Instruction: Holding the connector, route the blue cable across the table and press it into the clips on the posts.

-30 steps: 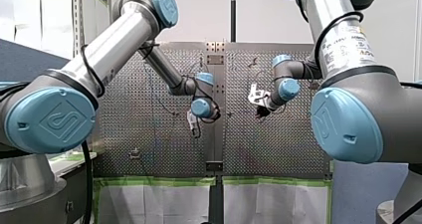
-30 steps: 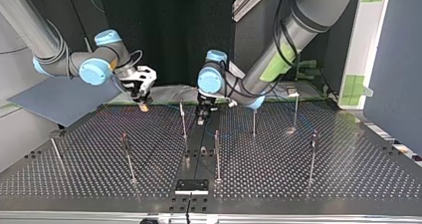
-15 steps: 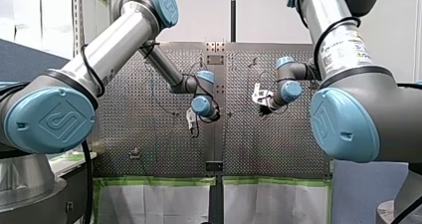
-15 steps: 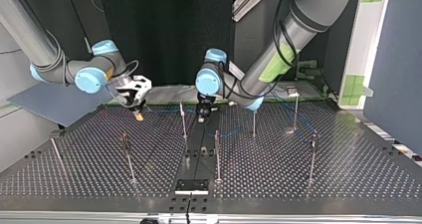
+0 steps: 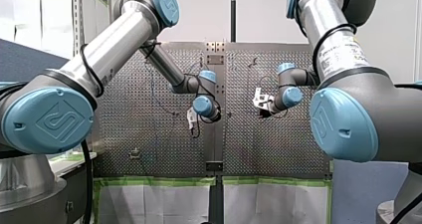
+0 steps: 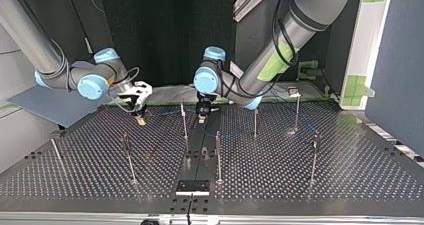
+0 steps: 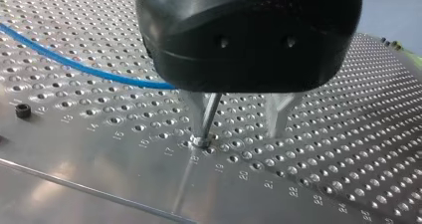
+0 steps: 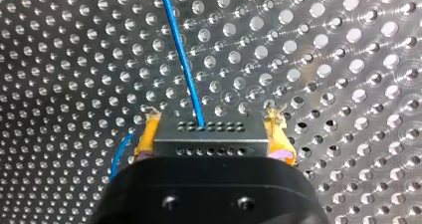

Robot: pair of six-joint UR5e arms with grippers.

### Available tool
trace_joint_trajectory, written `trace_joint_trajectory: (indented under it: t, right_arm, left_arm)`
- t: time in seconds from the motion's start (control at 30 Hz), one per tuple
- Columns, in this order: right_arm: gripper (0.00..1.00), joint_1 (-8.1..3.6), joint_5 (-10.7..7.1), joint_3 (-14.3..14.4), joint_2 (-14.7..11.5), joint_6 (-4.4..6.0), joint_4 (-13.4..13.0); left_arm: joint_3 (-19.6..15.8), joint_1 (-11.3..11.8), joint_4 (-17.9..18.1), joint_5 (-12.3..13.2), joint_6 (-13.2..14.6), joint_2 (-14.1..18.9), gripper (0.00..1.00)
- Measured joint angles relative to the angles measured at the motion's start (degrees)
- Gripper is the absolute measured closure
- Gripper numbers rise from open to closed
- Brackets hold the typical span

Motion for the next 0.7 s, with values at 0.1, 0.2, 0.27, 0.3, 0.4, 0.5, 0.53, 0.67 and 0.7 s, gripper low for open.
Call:
trace_joint_trajectory:
  t: [0.1, 0.2, 0.27, 0.3, 0.4, 0.5, 0.53, 0.67, 0.7]
  right_arm:
    - [1.0, -0.16, -0.32, -0.33, 0.05, -0.17, -0.02]
    - [1.0, -0.31, -0.49, -0.49, 0.07, -0.28, 0.0]
    - [1.0, -0.39, -0.57, -0.54, 0.08, -0.38, 0.02]
    - [1.0, -0.43, -0.59, -0.56, 0.08, -0.4, 0.03]
    - [1.0, -0.5, -0.63, -0.57, 0.08, -0.45, 0.05]
    - [1.0, -0.53, -0.64, -0.59, 0.08, -0.47, 0.1]
    - [1.0, -0.55, -0.65, -0.59, 0.08, -0.47, 0.11]
    - [1.0, -0.65, -0.65, -0.59, 0.09, -0.48, 0.19]
    - [1.0, -0.66, -0.65, -0.59, 0.1, -0.48, 0.2]
  left_arm:
    - [0.0, -0.06, -0.93, -0.33, 0.73, 0.03, 0.0]
    - [0.0, -0.07, -2.34, -0.53, 1.11, 0.07, 0.0]
    - [0.0, -0.12, -3.49, -0.64, 1.33, 0.12, 0.0]
    - [0.0, -0.18, -3.97, -0.68, 1.45, 0.15, 0.0]
    - [-0.01, -0.52, -5.62, -1.1, 1.82, 0.37, 0.0]
    - [-0.01, -1.16, -6.93, -2.2, 2.0, 0.77, 0.0]
    - [-0.01, -1.4, -7.2, -2.49, 2.03, 0.92, 0.0]
    - [-0.39, -2.66, -7.92, -3.29, 2.07, 1.86, 0.0]
    - [-0.64, -2.95, -7.84, -3.36, 2.07, 2.15, 0.0]
